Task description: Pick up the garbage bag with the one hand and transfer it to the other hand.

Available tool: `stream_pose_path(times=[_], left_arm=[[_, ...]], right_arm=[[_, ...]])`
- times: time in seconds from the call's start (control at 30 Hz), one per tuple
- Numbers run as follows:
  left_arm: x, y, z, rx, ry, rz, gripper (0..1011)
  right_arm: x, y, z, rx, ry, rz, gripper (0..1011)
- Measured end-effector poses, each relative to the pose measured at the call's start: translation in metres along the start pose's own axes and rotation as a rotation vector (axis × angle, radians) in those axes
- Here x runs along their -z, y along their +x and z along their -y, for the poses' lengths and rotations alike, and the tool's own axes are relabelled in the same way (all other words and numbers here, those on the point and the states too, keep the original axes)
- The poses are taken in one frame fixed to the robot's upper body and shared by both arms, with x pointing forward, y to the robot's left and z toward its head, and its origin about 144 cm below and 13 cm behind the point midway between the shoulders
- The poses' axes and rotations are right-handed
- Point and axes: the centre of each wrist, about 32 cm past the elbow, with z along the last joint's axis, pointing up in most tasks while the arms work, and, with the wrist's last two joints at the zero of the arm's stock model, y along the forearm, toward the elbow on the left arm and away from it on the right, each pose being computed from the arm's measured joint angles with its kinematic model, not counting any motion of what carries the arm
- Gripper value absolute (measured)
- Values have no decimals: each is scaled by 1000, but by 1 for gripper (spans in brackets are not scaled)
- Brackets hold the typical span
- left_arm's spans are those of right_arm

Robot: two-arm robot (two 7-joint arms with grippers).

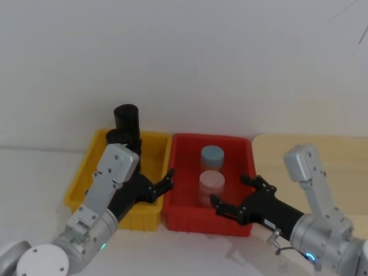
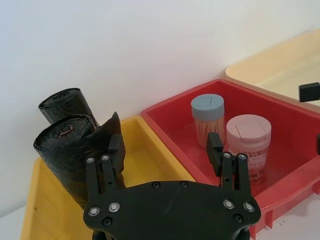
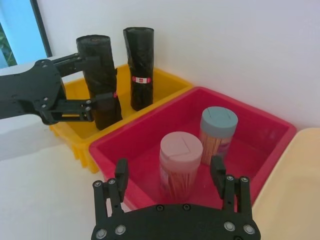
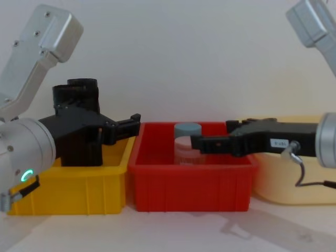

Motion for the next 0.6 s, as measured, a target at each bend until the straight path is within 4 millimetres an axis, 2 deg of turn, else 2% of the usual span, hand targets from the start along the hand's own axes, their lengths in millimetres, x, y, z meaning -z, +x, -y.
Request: stream_pose_path(times=[0.6], left_arm=[[0,0,0,0,0,0,1000]], right_arm=[[-18,7,-22,-17,-89,58,1002]])
